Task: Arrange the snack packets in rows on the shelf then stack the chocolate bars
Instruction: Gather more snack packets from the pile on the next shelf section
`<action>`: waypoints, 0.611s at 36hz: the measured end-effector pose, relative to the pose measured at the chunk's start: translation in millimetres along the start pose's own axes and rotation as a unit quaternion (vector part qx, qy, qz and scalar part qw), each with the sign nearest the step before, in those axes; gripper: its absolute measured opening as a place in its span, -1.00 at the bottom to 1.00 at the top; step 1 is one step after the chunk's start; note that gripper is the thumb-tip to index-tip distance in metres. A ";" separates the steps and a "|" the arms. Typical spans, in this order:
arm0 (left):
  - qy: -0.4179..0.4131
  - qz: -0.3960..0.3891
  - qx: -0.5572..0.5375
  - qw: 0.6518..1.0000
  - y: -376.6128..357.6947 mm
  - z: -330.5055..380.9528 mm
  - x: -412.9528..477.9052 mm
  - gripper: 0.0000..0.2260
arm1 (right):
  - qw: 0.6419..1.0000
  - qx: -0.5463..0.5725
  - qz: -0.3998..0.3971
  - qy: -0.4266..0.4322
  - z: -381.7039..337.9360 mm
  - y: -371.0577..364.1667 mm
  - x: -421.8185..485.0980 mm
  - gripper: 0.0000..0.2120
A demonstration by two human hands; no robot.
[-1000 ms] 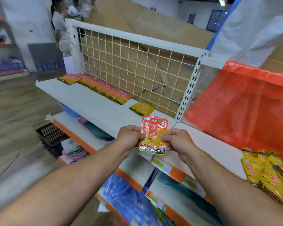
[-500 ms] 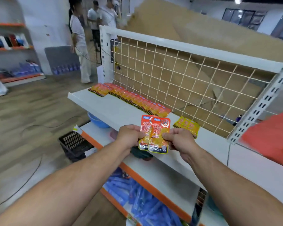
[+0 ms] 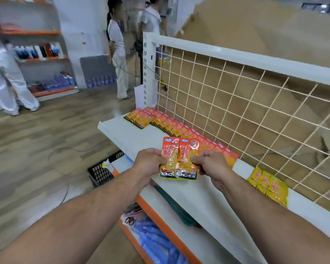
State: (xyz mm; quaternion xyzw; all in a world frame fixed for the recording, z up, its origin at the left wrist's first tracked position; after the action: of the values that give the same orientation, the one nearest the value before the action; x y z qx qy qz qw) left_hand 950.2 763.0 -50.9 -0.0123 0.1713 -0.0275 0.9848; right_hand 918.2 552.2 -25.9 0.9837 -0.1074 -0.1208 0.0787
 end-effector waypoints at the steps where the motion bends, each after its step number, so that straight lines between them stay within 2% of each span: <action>1: 0.001 0.006 0.002 1.000 3.3 4.7 6.8 -0.90 | 1.000 -0.005 -0.003 0.002 -3.0 -3.8 9.0 -0.64; 7: -0.013 0.013 0.007 1.000 12.1 28.4 47.9 -0.87 | 0.999 -0.039 -0.015 0.025 -23.1 -19.4 55.6 -0.59; 19: 0.000 -0.010 0.034 0.999 35.3 37.2 125.2 -0.88 | 0.999 -0.047 -0.008 -0.003 -20.4 -54.0 124.6 -0.82; 22: 0.000 -0.016 0.058 0.998 45.2 38.6 153.2 -0.90 | 0.999 -0.052 0.008 -0.014 -20.0 -65.5 143.6 -0.77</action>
State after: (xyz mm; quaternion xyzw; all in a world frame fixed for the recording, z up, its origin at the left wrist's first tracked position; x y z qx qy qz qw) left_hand 1109.5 799.8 -67.6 0.0417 0.1695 -0.0533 0.9832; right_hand 1072.0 584.9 -50.3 0.9757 -0.1096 -0.1389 0.1294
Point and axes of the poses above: each hand's wrist, its own x-axis towards the middle knuckle, its own y-axis out of the back of the hand, z = x × y, the point moved 10 cm from there along x, towards the middle knuckle, and after that the axes turned 1 degree about -z, right-handed, at the moved point
